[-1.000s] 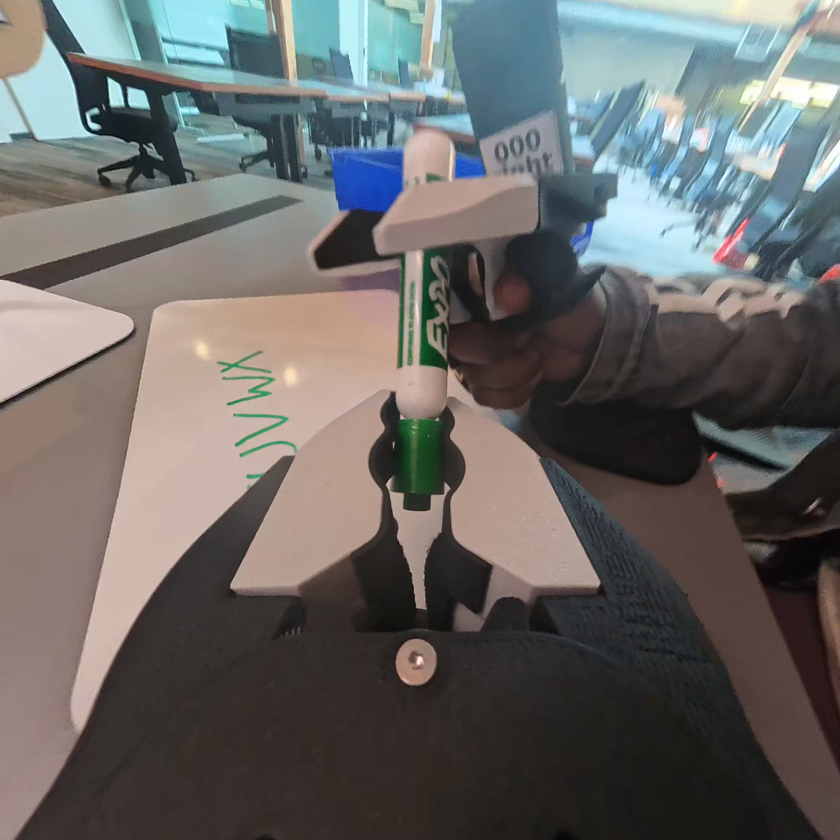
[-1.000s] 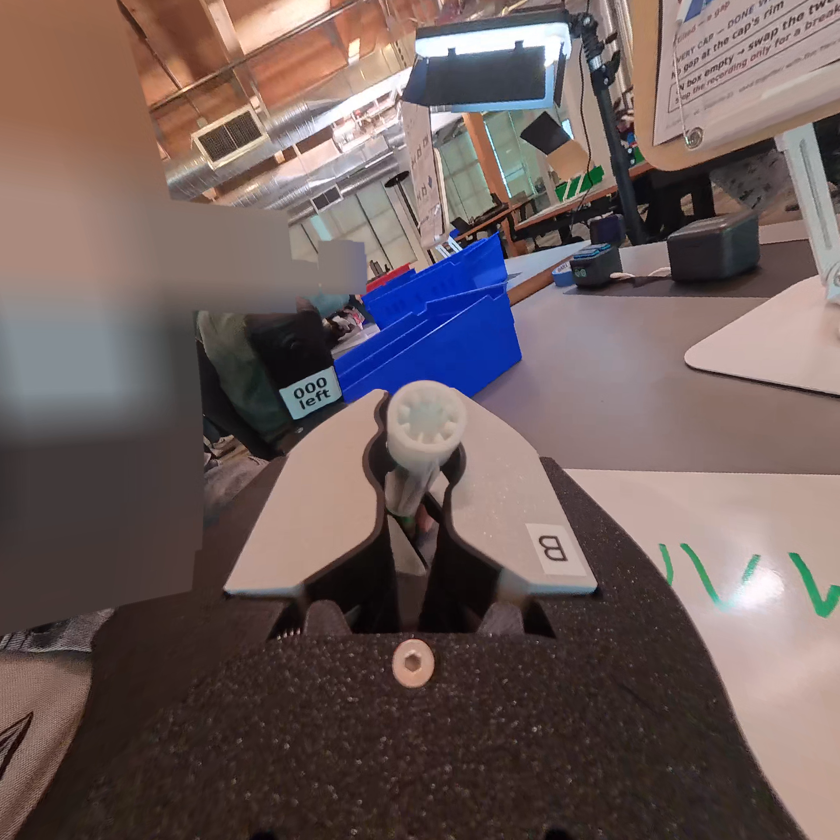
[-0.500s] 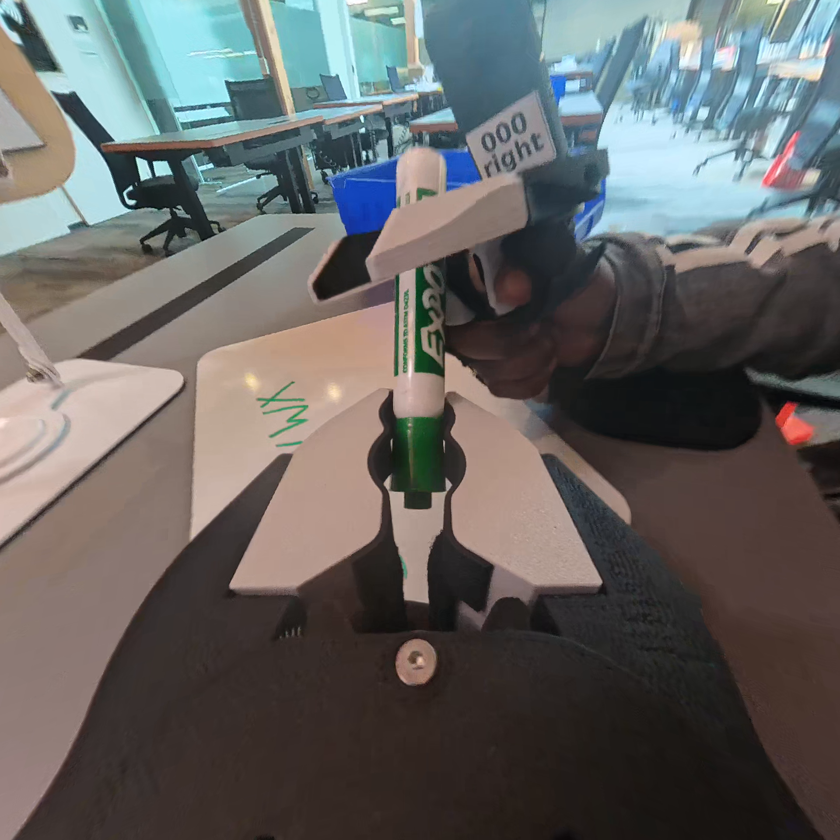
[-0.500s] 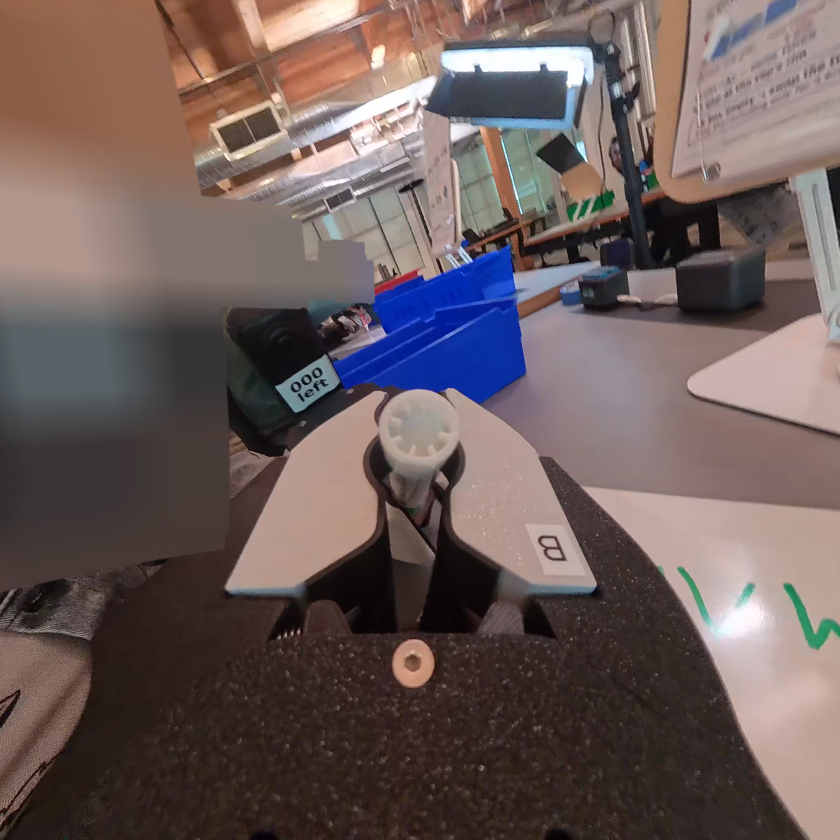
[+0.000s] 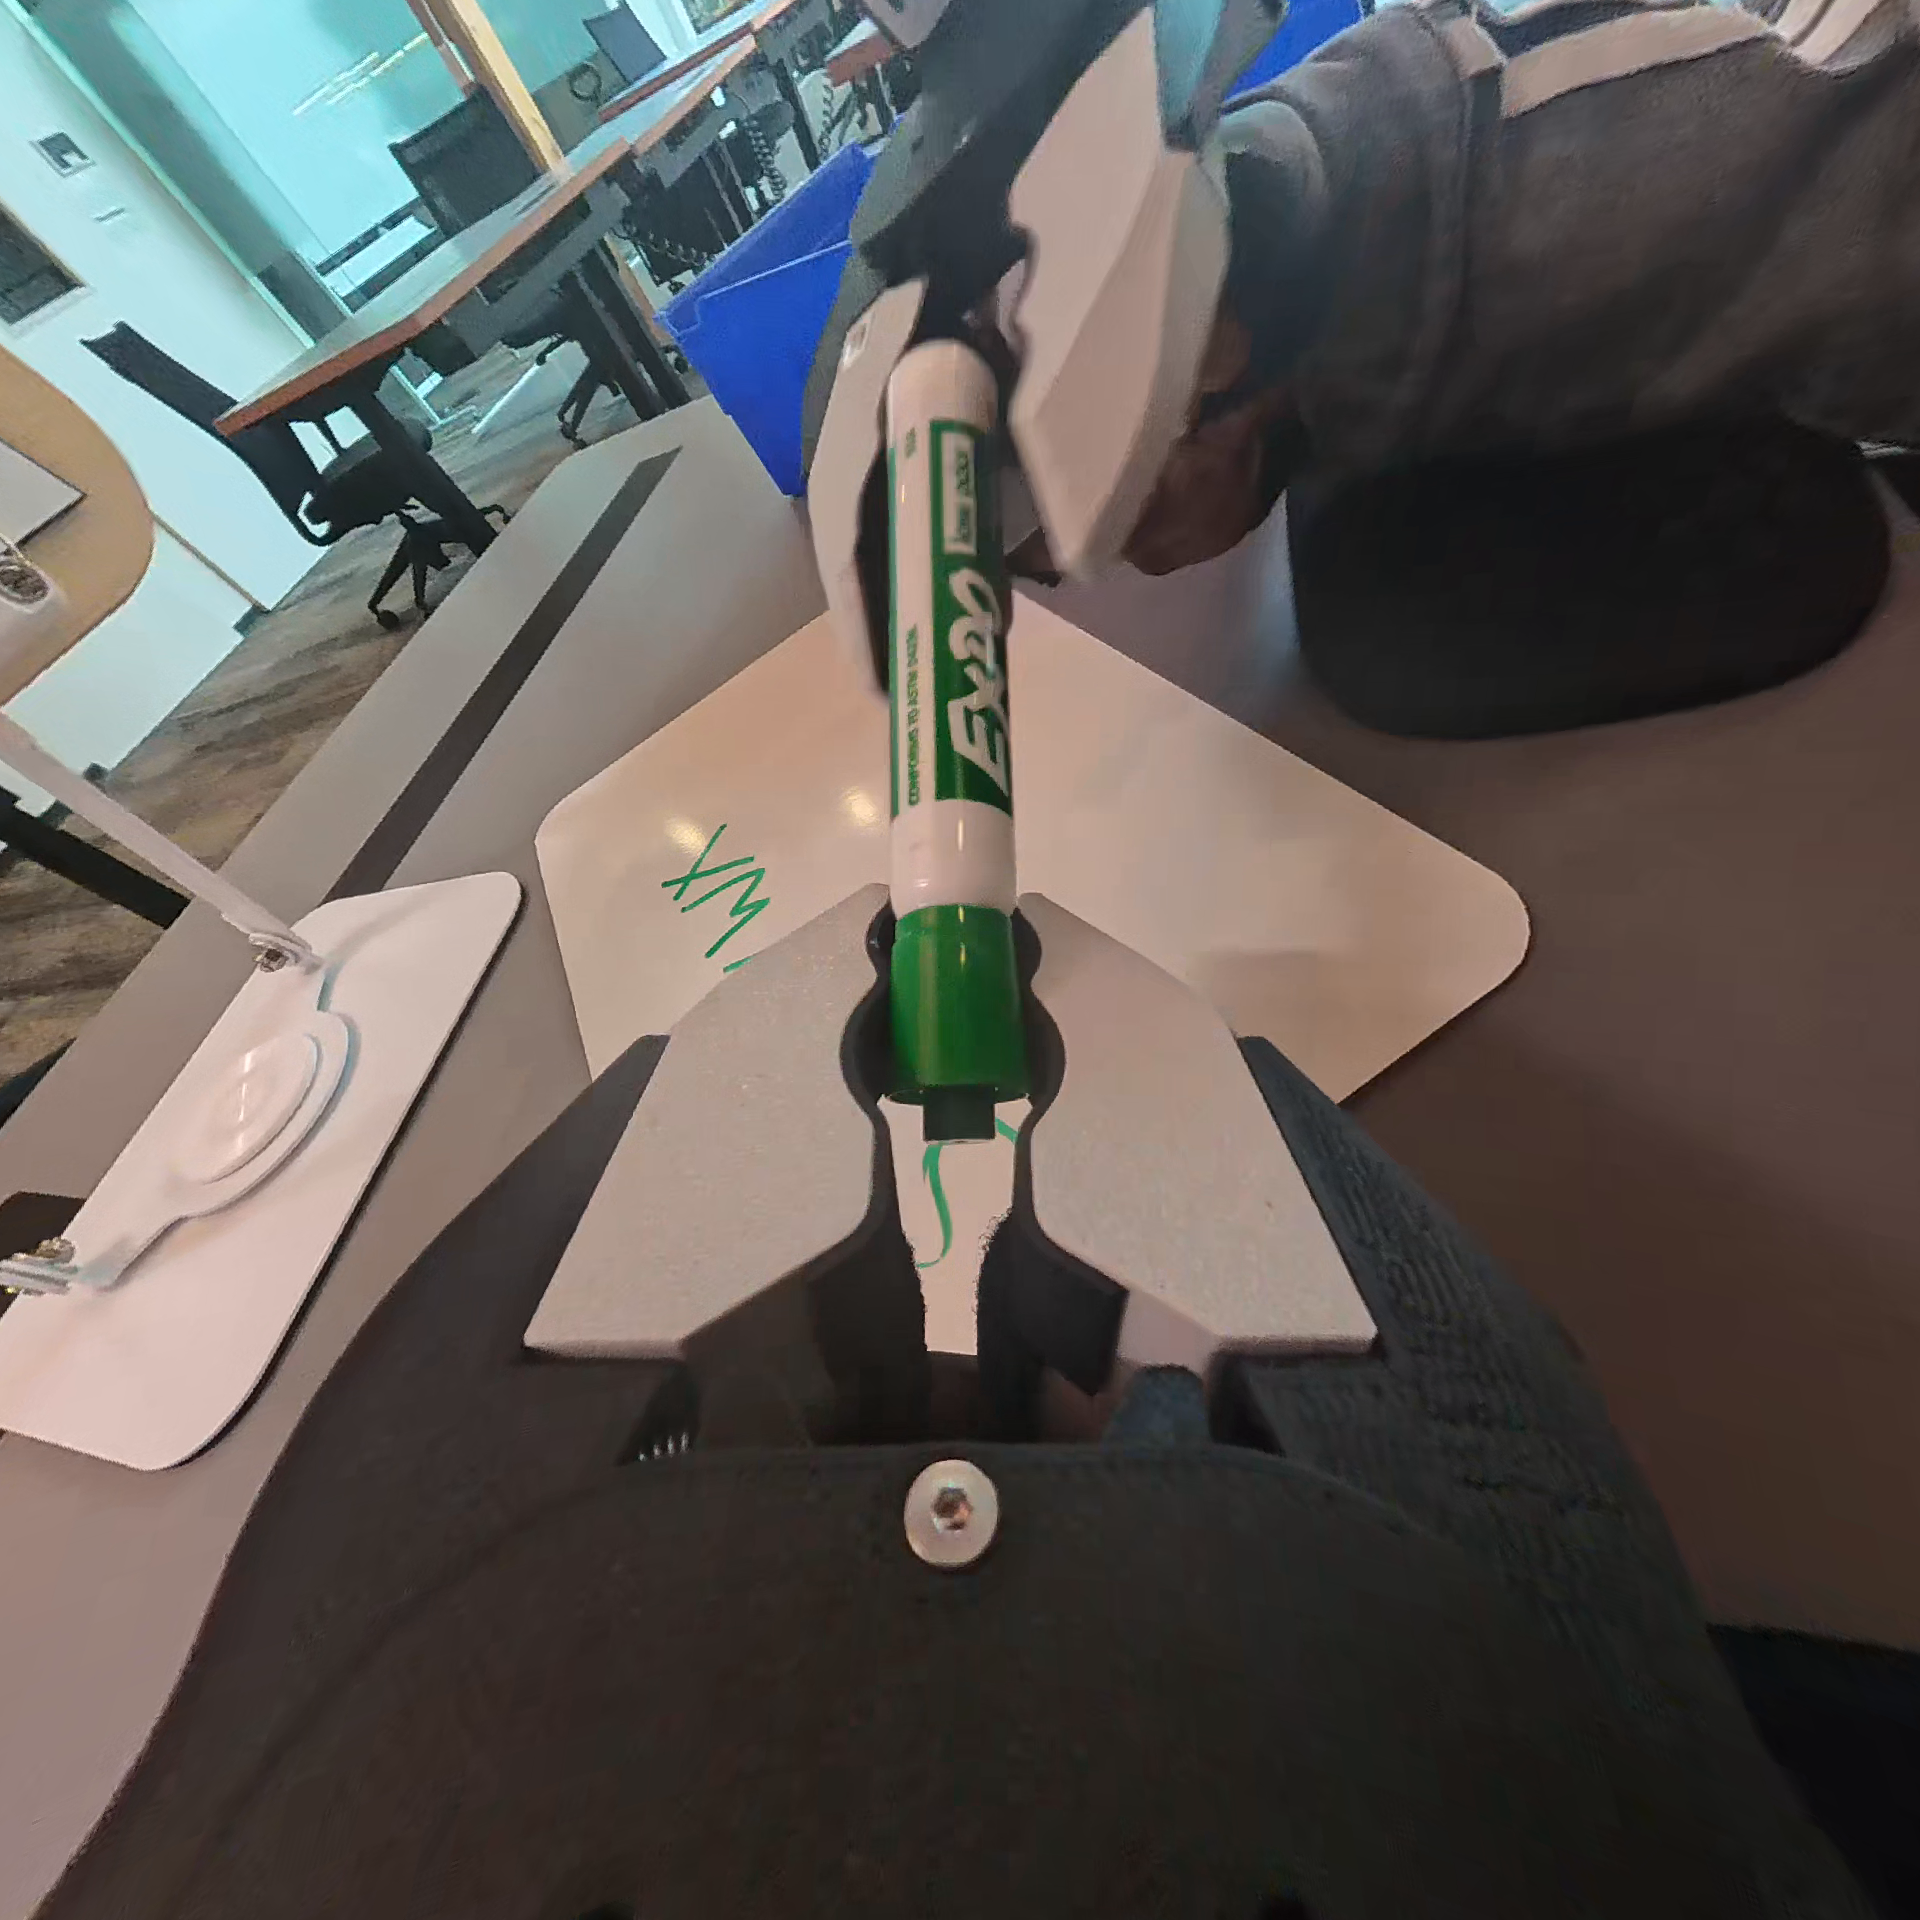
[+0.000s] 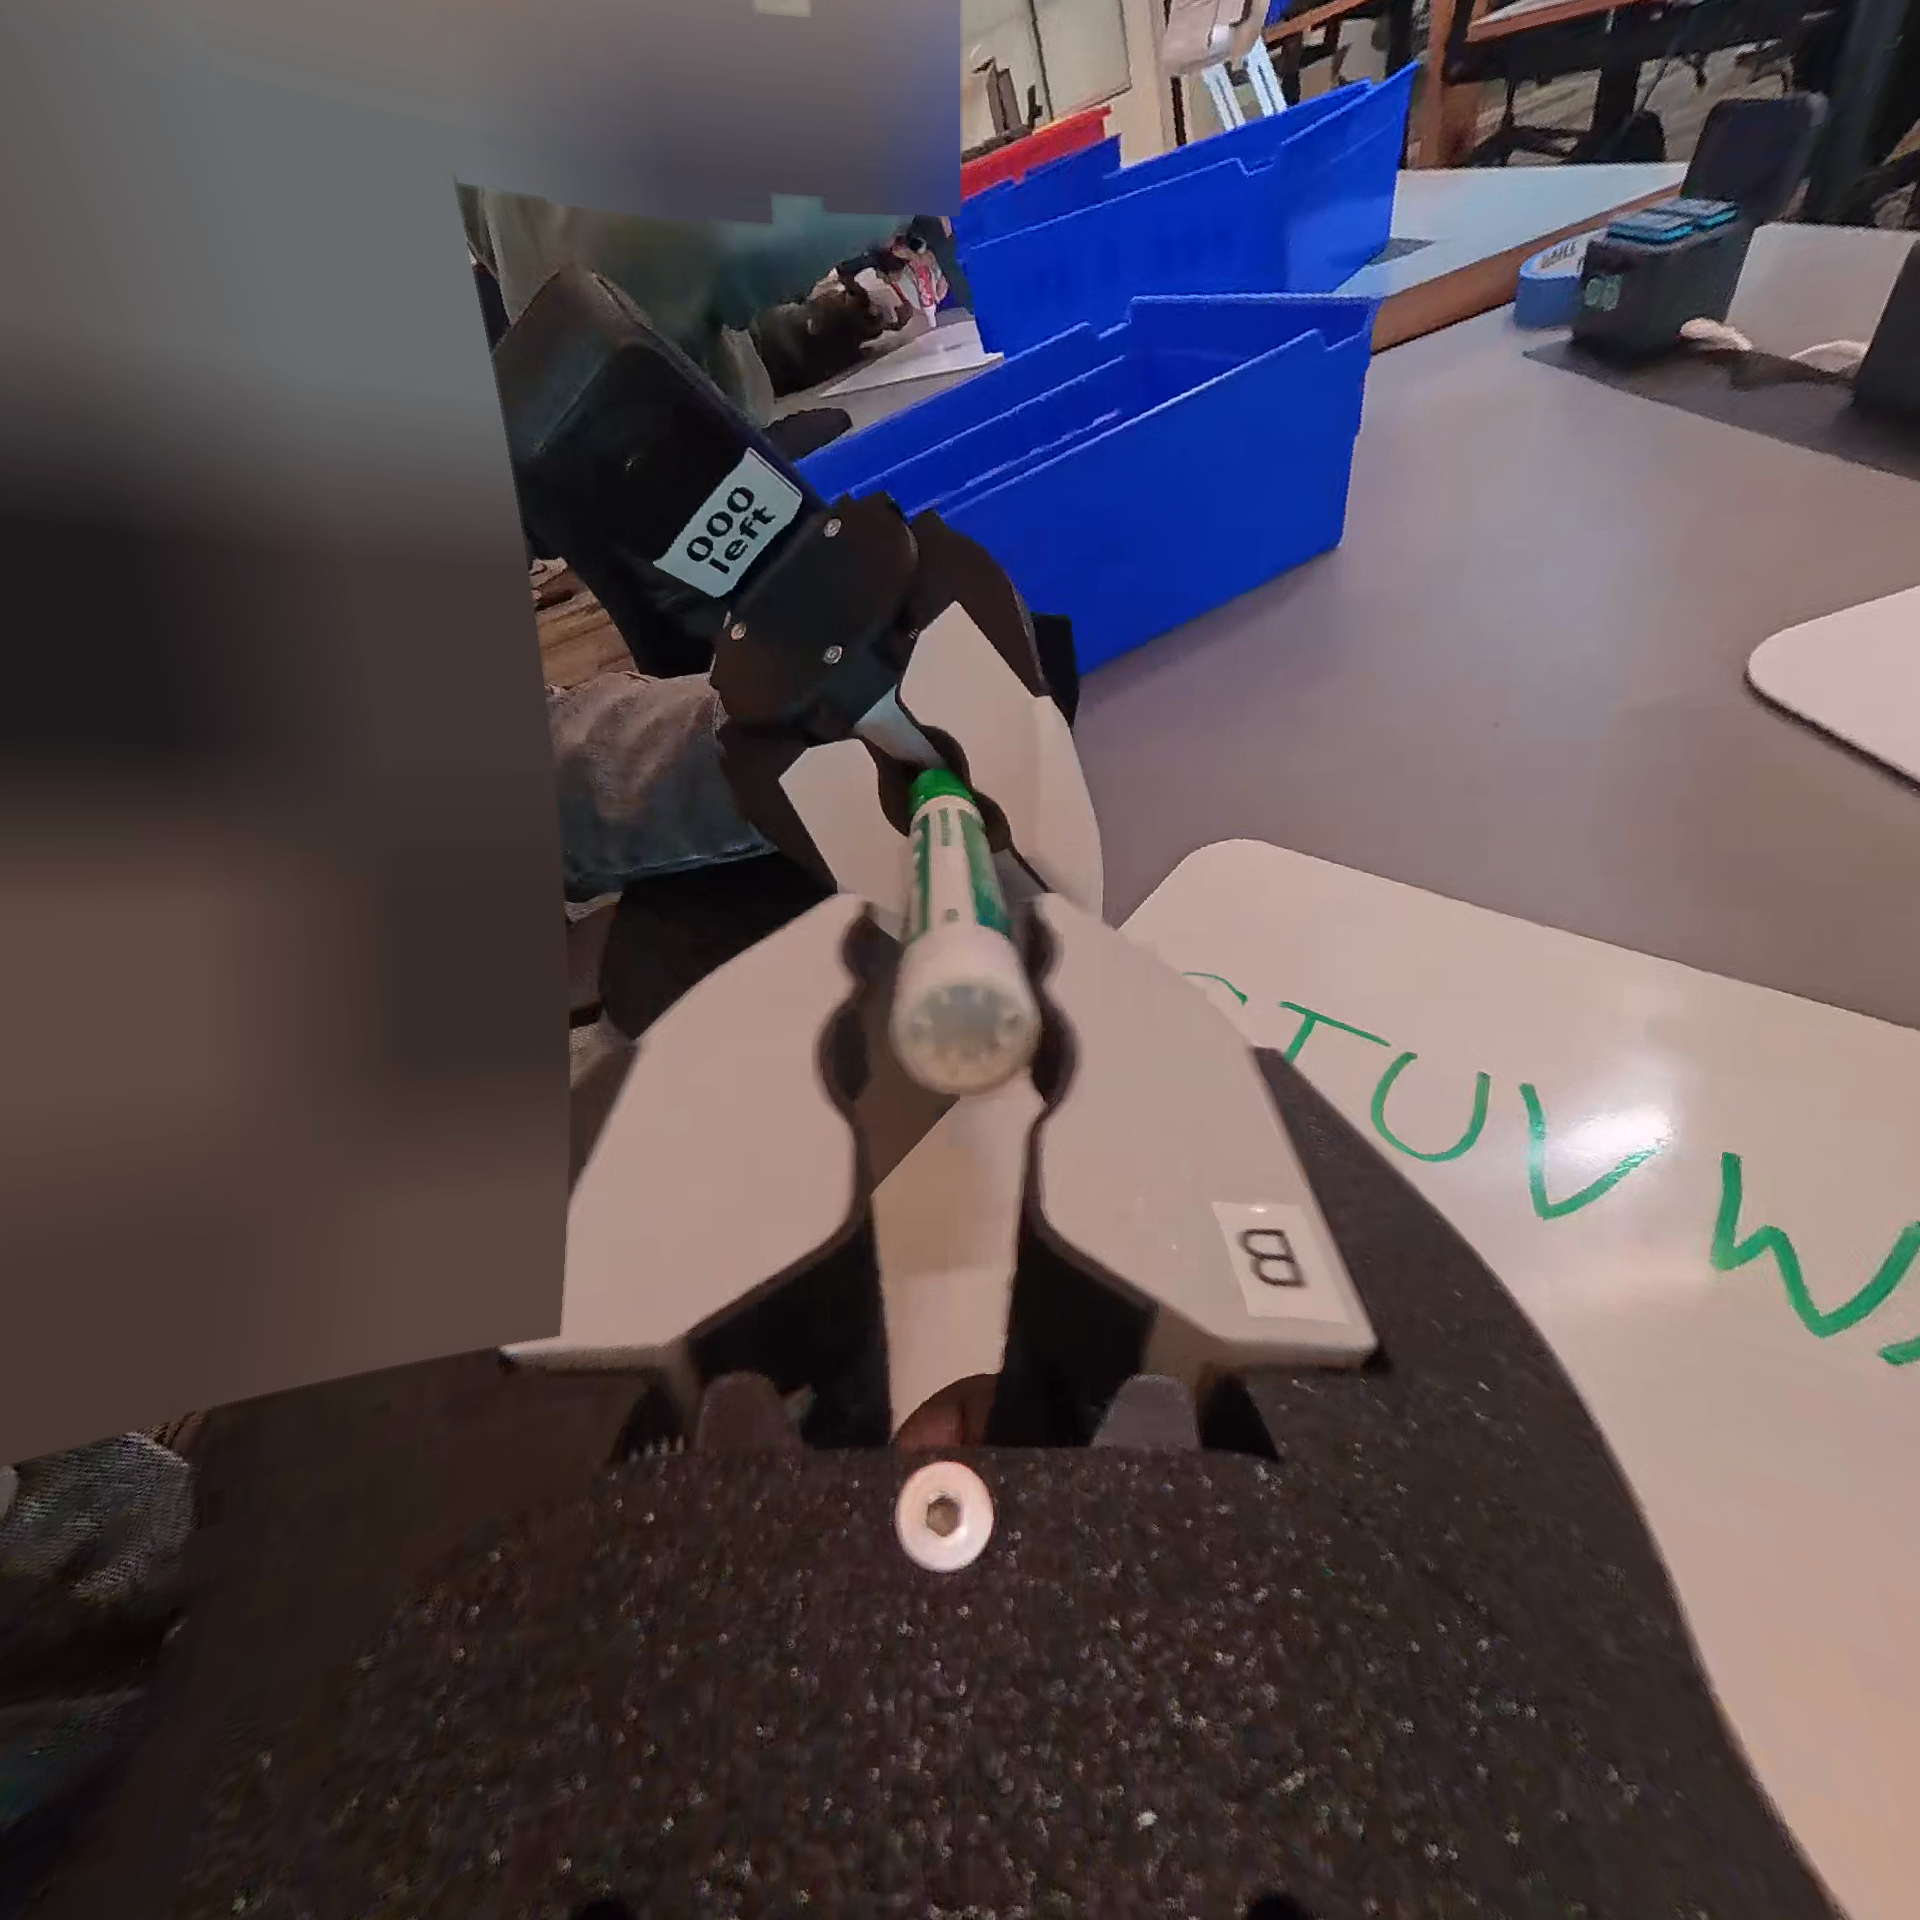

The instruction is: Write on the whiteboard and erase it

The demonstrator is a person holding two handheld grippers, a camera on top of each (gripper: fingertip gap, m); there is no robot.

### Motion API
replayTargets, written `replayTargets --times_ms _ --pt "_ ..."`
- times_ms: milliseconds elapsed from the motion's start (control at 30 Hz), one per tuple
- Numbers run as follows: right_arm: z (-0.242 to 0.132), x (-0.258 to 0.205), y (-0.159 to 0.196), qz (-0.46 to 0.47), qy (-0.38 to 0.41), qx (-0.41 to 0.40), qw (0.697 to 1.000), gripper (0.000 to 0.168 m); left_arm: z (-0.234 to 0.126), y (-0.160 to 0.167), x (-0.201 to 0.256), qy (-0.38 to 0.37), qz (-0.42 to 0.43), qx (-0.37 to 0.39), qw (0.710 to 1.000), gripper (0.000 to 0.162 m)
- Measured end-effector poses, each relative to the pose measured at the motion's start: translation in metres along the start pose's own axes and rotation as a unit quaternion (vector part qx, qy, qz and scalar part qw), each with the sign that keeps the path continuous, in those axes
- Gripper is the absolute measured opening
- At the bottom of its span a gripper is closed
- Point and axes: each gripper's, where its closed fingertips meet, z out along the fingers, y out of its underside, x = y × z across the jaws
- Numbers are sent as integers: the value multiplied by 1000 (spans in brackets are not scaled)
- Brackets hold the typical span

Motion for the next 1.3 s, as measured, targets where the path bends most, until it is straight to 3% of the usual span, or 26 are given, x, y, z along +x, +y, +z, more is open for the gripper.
replayTargets --times_ms 200,267,333,400,467,600,667,867,1100,1167,1300 --pt "-5 -2 -1 -52 18 -7 998 21 2 -3 0 1 -22 4 1000 19" --pt "-21 2 -14 -90 75 21 993 20 0 -3 -12 -25 -70 12 997 42" --pt "-56 15 -33 -112 191 72 972 21 -6 -2 -35 -83 -114 29 990 71" --pt "-114 30 -49 -117 352 124 920 21 -12 -4 -49 -110 -162 58 979 88" --pt "-183 35 -50 -101 497 143 850 20 -14 -4 -54 -119 -198 68 971 96" --pt "-305 38 -8 -20 700 56 712 21 -11 5 -52 -134 -156 24 978 94" --pt "-335 44 27 36 729 -15 683 21 -10 2 -49 -138 -128 17 982 89" --pt "-357 76 84 133 707 -123 684 21 -10 4 -47 -139 -116 14 983 77" --pt "-344 79 138 241 642 -257 681 22 -9 7 -42 -120 -130 1 984 69" --pt "-343 76 140 244 644 -253 680 29 -9 2 -38 -106 -146 -1 984 68" --pt "-352 64 100 190 682 -134 693 56 -28 -43 -22 -87 -160 47 982 69"
